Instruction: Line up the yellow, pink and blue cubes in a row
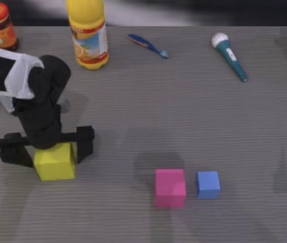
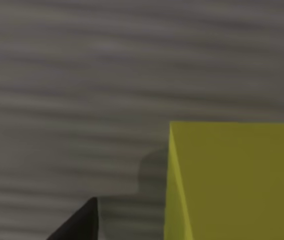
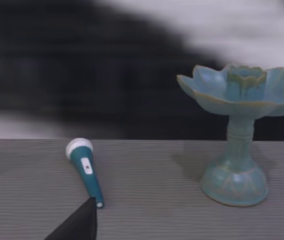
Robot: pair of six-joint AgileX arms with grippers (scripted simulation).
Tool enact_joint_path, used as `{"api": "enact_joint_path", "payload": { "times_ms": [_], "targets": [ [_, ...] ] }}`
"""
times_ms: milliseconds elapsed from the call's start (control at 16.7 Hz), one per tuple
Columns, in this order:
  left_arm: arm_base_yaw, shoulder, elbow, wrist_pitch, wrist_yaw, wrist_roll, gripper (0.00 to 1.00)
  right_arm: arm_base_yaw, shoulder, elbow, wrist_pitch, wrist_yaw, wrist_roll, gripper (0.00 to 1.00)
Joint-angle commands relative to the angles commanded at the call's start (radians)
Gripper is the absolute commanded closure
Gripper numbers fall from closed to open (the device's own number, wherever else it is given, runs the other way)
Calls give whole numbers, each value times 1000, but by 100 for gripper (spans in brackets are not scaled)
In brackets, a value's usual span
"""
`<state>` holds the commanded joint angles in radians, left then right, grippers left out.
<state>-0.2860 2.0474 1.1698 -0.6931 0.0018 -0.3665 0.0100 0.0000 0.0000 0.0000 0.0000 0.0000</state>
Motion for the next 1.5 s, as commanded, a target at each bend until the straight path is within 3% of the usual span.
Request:
{"api": "enact_joint_path", "payload": {
  "times_ms": [180,960,1500],
  "targets": [
    [0,0,0,0,0,0,0,0,0,0,0,0,0,0],
    [0,0,0,0,0,0,98,0,0,0,0,0,0,0],
    [1,-10,2,-5,-3,2,100,0,0,0,0,0,0,0]
  ]
}}
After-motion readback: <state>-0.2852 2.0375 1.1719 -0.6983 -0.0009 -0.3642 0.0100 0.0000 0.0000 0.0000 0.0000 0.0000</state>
